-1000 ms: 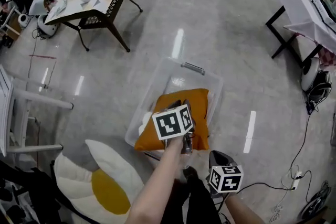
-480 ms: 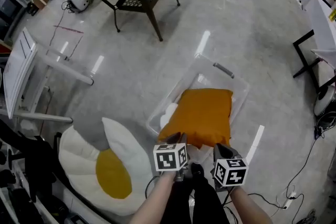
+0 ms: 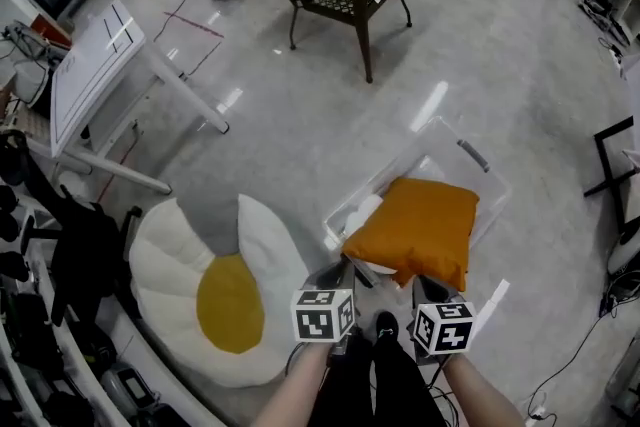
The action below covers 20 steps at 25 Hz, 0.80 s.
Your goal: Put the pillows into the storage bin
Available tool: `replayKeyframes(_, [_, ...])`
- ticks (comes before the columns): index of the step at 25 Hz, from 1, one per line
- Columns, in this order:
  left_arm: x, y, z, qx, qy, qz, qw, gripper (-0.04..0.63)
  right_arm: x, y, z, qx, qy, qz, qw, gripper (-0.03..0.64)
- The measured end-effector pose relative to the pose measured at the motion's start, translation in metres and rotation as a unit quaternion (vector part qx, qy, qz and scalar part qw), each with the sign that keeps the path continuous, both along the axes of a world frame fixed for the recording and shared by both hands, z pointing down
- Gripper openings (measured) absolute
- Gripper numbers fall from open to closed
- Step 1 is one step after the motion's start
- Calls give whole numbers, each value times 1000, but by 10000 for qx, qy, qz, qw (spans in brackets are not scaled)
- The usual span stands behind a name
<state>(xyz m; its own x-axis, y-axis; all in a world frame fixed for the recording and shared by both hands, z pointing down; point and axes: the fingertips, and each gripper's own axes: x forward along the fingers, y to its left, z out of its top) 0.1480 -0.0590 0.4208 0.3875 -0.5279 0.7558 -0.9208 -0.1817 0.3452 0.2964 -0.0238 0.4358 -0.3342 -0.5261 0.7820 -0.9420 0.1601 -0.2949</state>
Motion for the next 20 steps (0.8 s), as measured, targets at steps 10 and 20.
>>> replayKeyframes(10, [-65,40,-26,121,-94,-673,9976,20,-40,5,-37,204,-7,-447,9988,2])
replayKeyframes(20, [-124,70,-50,165,-35,-1326,9910,20,-64,7,-66,344,65,-617,9975,0])
